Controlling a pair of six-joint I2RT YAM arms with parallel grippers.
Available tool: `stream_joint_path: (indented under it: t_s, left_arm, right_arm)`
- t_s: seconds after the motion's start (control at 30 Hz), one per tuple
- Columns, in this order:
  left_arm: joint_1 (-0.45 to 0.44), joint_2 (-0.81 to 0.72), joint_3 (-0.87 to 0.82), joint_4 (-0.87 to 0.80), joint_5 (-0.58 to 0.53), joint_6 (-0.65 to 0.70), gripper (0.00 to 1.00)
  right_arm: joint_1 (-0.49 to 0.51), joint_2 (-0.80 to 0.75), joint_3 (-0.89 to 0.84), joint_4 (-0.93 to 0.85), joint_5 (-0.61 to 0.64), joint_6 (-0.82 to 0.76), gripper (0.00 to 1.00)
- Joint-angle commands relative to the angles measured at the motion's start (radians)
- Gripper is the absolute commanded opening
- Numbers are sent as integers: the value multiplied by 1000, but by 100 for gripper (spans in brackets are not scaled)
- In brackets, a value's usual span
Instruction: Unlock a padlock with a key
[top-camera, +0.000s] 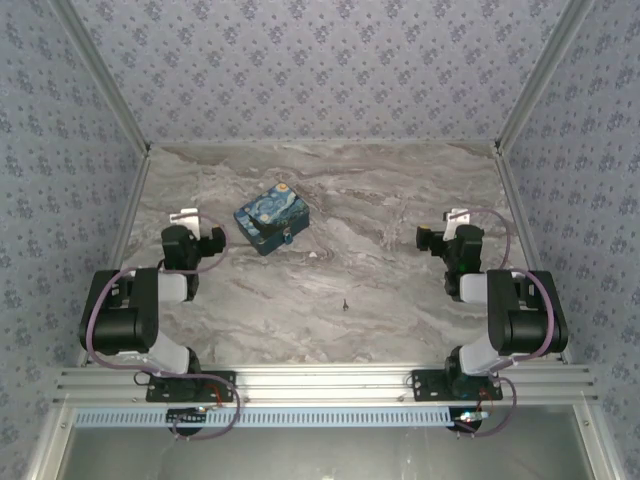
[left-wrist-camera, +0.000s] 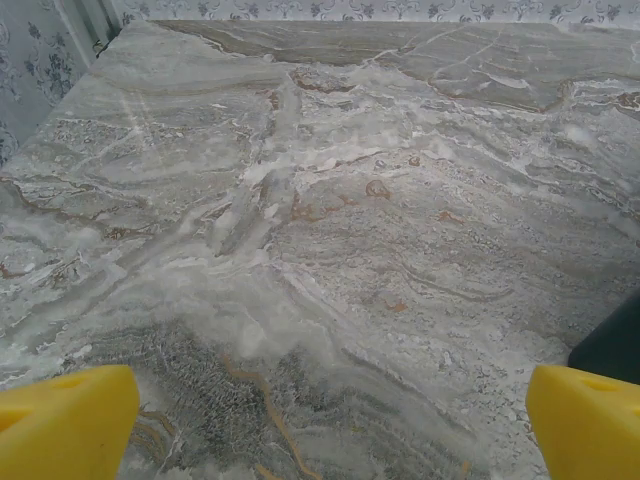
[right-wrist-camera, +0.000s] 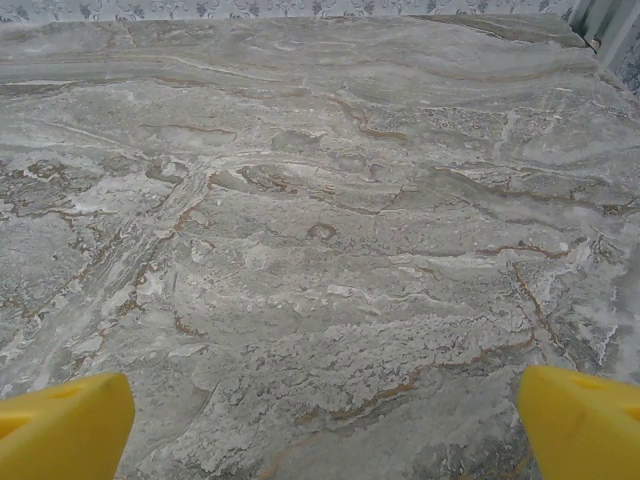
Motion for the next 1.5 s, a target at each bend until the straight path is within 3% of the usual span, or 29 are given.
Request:
stream_joint_path:
  t_s: [0.0, 1.1, 1.17, 1.27, 1.33, 1.47]
  left_arm:
    - [-4, -1, 11, 0, -4, -6, 99]
    - [-2, -4, 7, 7, -9, -15, 99]
    - [-4, -47, 3, -12, -25, -19, 99]
    - [-24, -184, 32, -169, -71, -6, 99]
    - [-55, -278, 54, -246, -106, -23, 99]
    - [-69, -392, 123, -357, -11, -174, 99]
  right_arm:
    - [-2, 7, 3, 6, 11, 0, 100]
    - [-7, 7, 6, 5, 2, 5, 100]
    - [-9, 5, 4, 6, 4, 4, 100]
    - [-4, -1, 5, 5, 20, 5, 100]
    - [-7, -40, 40, -84, 41, 18, 100]
    - [0, -136, 117, -305, 30, 3, 100]
